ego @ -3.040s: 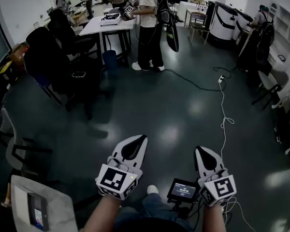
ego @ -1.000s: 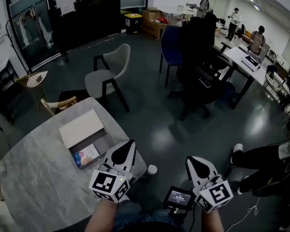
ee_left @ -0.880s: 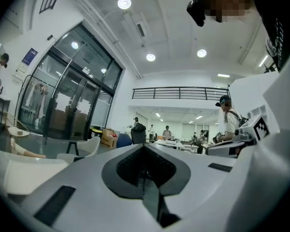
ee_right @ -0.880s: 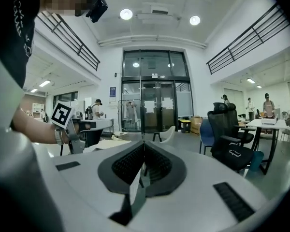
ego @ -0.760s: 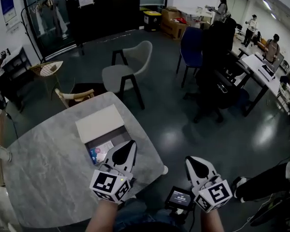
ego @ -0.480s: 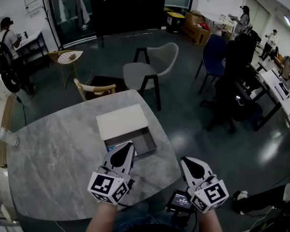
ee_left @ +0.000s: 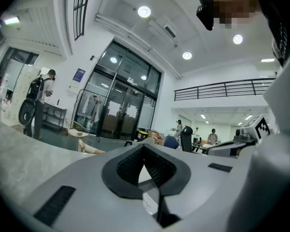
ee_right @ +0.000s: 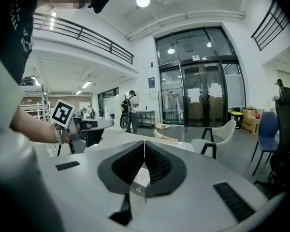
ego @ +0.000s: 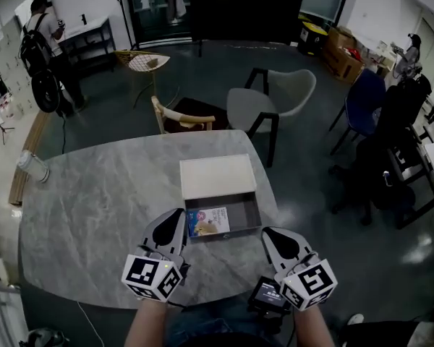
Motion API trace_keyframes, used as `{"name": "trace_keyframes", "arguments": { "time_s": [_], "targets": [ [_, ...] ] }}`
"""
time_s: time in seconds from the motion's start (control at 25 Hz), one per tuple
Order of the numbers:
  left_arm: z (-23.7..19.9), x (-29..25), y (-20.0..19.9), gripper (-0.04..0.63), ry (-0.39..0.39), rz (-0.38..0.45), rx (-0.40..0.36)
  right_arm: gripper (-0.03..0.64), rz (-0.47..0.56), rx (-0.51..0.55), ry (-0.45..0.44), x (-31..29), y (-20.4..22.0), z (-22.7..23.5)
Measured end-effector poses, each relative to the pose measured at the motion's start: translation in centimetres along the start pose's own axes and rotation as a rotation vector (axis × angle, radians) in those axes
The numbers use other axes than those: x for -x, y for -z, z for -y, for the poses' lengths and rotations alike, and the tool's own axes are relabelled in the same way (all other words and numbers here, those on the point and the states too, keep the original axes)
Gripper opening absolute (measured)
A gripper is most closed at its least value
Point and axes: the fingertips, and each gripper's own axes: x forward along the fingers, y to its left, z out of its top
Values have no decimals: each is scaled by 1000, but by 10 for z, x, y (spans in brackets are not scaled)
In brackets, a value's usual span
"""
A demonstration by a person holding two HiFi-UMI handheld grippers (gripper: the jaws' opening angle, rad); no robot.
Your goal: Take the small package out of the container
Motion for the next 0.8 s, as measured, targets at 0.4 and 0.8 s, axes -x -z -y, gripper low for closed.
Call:
{"name": "trace_keyframes", "arguments": {
  "time_s": [0.4, 0.8],
  "targets": [
    [-42, 12, -6, 12, -165, -20, -25, 26, -72, -85, -188, -61, -3, 5],
    [-63, -3, 0, 12, -233, -20, 8, 208, -258, -158, -324, -108, 19, 10]
  ]
}}
